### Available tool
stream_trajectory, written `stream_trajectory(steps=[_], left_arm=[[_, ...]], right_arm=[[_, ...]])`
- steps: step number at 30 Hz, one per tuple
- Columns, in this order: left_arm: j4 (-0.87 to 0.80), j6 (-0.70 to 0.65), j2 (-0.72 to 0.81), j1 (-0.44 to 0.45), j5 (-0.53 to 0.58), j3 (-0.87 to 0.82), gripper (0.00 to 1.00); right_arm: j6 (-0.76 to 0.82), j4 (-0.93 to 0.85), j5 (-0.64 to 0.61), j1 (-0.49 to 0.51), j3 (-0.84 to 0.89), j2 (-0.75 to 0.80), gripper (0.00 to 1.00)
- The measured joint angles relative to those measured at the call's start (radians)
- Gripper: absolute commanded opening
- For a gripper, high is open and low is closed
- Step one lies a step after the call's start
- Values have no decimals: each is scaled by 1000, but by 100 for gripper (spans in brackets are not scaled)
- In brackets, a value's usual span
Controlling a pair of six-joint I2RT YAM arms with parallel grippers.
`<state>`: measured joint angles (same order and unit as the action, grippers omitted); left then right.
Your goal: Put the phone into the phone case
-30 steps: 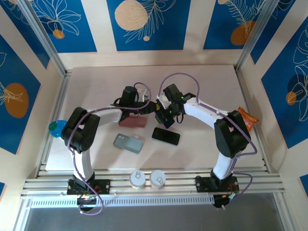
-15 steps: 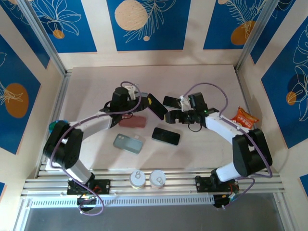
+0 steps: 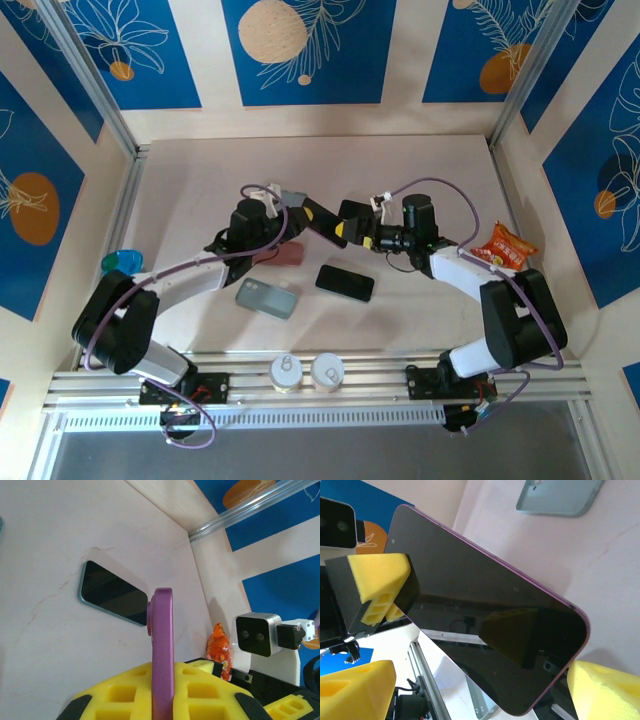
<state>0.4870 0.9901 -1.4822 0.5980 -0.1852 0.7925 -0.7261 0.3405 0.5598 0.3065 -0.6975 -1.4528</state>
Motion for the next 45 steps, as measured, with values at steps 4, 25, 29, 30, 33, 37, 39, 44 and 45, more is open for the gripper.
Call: stream_trajectory(steps=[4, 25, 29, 30, 33, 37, 39, 44, 45], left_arm=[[32, 32, 0, 0, 23, -13, 0], [117, 133, 30, 9, 37, -55, 0], [127, 140, 30, 9, 37, -60, 0], [130, 142, 30, 9, 37, -61, 0], [137, 147, 30, 9, 37, -63, 0], [146, 155, 27, 9, 36, -63, 0], [149, 156, 26, 9, 35, -63, 0], [149, 153, 25, 9, 34, -63, 17], [148, 152, 25, 9, 34, -63, 18]], right_arm=[[-48, 74, 21, 0, 0, -38, 87], [-176, 290, 69, 2, -5, -135, 65], [-199, 330, 74, 2, -12, -147, 64], [-206, 338, 77, 2, -16, -154, 64], [-220, 356, 77, 4, -25, -167, 61], [-232, 367, 77, 5, -27, -173, 55], [-237, 368, 76, 5, -27, -173, 52], [-238, 354, 72, 4, -27, -169, 48], [-237, 346, 73, 4, -26, -164, 47]])
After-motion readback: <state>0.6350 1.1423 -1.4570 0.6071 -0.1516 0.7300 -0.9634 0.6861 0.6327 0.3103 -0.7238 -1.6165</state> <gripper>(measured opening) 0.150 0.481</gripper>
